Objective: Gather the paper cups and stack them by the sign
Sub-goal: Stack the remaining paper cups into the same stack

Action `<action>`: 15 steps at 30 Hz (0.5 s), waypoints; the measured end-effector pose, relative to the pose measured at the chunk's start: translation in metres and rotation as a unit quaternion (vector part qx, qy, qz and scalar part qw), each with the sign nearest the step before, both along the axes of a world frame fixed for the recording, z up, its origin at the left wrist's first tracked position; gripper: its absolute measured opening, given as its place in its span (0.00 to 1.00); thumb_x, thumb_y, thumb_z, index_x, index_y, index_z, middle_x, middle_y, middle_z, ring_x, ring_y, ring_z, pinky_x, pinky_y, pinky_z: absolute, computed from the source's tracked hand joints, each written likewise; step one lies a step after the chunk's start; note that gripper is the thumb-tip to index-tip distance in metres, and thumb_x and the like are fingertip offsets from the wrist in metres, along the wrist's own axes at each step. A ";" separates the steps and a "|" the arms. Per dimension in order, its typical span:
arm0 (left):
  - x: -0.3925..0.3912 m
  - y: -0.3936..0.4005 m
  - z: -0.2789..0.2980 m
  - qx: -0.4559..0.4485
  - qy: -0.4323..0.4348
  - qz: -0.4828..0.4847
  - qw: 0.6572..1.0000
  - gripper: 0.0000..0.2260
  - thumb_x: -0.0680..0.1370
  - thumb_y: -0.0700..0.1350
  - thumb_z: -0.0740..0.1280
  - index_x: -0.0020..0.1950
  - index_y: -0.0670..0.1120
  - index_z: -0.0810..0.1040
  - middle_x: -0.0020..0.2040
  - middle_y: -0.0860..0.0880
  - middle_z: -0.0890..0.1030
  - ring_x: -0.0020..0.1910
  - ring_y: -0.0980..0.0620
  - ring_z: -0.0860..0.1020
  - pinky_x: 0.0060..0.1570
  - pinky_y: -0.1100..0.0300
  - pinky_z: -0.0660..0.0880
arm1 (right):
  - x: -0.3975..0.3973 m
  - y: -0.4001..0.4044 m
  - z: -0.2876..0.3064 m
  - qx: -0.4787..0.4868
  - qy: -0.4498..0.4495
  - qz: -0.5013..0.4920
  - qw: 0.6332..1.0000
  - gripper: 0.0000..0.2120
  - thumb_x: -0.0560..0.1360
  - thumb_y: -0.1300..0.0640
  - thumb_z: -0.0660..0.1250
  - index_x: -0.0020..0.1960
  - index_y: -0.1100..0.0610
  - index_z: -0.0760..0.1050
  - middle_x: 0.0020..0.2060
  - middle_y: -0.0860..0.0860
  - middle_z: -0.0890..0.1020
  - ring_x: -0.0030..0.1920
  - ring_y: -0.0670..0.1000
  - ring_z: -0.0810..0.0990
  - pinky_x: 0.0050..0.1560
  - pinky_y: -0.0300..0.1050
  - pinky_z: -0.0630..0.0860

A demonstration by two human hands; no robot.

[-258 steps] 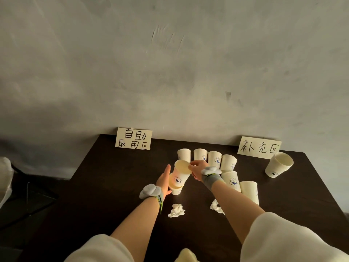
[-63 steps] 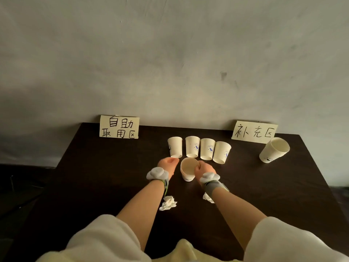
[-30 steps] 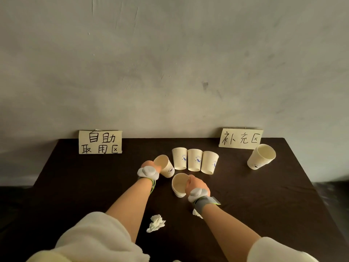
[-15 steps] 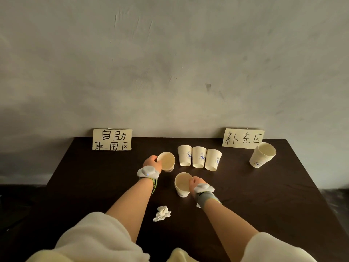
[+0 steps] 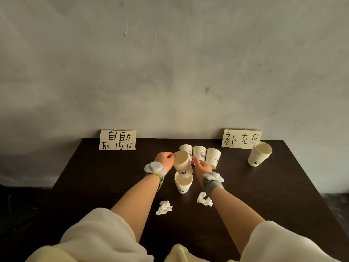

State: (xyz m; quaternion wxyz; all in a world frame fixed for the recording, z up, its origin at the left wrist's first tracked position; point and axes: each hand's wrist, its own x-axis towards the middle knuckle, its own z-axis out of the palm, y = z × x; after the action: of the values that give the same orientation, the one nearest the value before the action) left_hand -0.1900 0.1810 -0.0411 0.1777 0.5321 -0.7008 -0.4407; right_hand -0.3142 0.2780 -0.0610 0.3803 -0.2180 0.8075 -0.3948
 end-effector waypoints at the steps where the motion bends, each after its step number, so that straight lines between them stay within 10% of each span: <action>1: -0.001 0.002 -0.001 -0.008 -0.014 -0.012 1.000 0.13 0.79 0.47 0.61 0.45 0.41 0.82 0.41 0.38 0.82 0.37 0.42 0.78 0.44 0.47 0.79 | 0.000 -0.001 0.004 -0.008 -0.001 0.005 1.000 0.29 0.66 0.26 0.55 0.45 0.48 0.80 0.33 0.50 0.79 0.39 0.53 0.77 0.54 0.53 0.76; 7: -0.005 0.016 -0.005 -0.001 -0.058 -0.030 0.998 0.17 0.78 0.49 0.61 0.32 0.43 0.77 0.29 0.43 0.74 0.31 0.45 0.70 0.35 0.54 0.66 | 0.004 -0.002 0.003 -0.007 -0.012 0.043 0.999 0.28 0.64 0.26 0.59 0.35 0.50 0.77 0.26 0.49 0.74 0.30 0.51 0.71 0.38 0.46 0.67; 15: 0.000 0.026 -0.024 0.006 -0.080 -0.017 0.997 0.21 0.79 0.50 0.59 0.26 0.47 0.68 0.26 0.48 0.69 0.31 0.48 0.68 0.35 0.55 0.64 | 0.002 0.003 -0.023 0.021 0.007 0.069 0.997 0.16 0.73 0.38 0.60 0.36 0.47 0.78 0.29 0.47 0.77 0.35 0.54 0.75 0.42 0.46 0.71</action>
State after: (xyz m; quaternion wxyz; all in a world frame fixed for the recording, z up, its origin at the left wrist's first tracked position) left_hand -0.1904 0.2068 -0.0653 0.1109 0.5549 -0.7188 -0.4038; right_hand -0.3120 0.2805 -0.0838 0.4053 -0.2681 0.8015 -0.3485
